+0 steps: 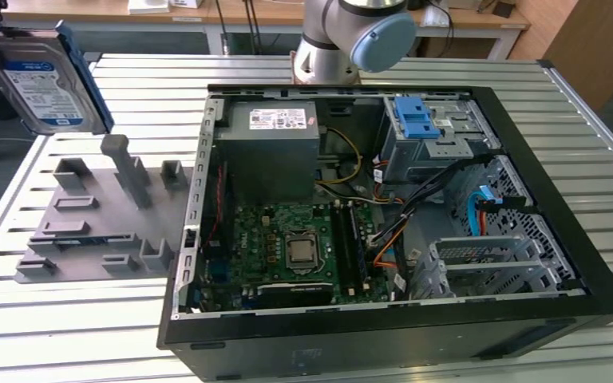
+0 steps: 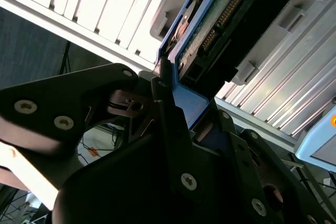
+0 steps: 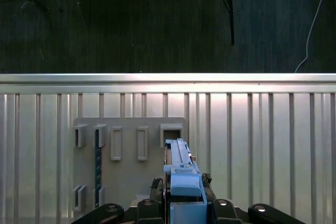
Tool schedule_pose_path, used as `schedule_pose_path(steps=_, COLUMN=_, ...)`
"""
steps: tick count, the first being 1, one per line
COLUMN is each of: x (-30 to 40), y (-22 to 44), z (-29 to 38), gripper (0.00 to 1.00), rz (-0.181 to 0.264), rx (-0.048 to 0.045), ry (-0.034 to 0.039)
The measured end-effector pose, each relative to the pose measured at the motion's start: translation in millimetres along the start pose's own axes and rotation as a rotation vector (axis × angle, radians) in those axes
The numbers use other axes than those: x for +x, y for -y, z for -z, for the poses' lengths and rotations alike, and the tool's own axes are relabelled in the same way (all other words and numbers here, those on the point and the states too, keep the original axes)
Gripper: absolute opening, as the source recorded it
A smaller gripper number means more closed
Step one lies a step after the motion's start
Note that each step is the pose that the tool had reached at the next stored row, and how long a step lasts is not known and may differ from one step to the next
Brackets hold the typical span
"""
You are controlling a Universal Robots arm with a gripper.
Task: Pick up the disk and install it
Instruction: 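Pick up the disk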
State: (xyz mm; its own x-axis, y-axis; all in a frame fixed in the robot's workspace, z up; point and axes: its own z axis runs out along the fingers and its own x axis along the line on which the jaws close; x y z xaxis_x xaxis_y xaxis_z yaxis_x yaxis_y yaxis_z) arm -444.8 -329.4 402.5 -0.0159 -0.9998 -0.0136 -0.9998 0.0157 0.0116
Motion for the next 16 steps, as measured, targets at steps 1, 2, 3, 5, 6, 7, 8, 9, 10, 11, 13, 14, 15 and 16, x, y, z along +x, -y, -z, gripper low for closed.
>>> schedule_pose_path(steps=1, x=0.0, y=0.0, z=0.8, gripper=0.36, rz=0.0, rx=0.0, ry=0.0)
schedule_pose_path(steps=2, x=-0.1, y=0.0, z=1.6, gripper=0.36, rz=0.0, rx=-0.0001, ry=0.0)
schedule_pose_path(steps=3, x=-0.1, y=0.0, z=2.4, gripper=0.36, rz=0.0, rx=0.0, ry=0.0)
schedule_pose_path(steps=5, x=-0.1, y=0.0, z=3.8, gripper=0.36, rz=0.0, rx=0.0001, ry=0.0)
schedule_pose_path(steps=6, x=-0.1, y=-0.1, z=4.6, gripper=0.36, rz=0.0, rx=-0.0001, ry=0.0)
schedule_pose_path(steps=7, x=-0.1, y=-0.1, z=5.3, gripper=0.36, rz=0.0, rx=0.0, ry=0.0)
schedule_pose_path(steps=8, x=-0.2, y=-0.1, z=6.1, gripper=0.36, rz=0.0, rx=0.0, ry=0.0)
schedule_pose_path(steps=9, x=-0.2, y=-0.1, z=6.9, gripper=0.36, rz=0.0, rx=0.0, ry=0.0)
schedule_pose_path(steps=10, x=-0.2, y=-0.1, z=7.7, gripper=0.36, rz=0.0, rx=-0.0001, ry=0.0)
schedule_pose_path(steps=11, x=-0.2, y=-0.1, z=8.6, gripper=0.36, rz=0.0, rx=0.0, ry=0.0)
schedule_pose_path(steps=13, x=-0.2, y=-0.1, z=10.6, gripper=0.36, rz=0.0, rx=-0.0001, ry=-0.0001)
schedule_pose_path(steps=14, x=-0.2, y=-0.1, z=11.5, gripper=0.36, rz=0.0, rx=0.0, ry=0.0)
schedule_pose_path(steps=15, x=-0.2, y=-0.2, z=12.5, gripper=0.36, rz=0.0, rx=0.0, ry=0.0)
schedule_pose_path(steps=16, x=-0.3, y=-0.2, z=13.4, gripper=0.36, rz=0.0, rx=0.0, ry=0.0)
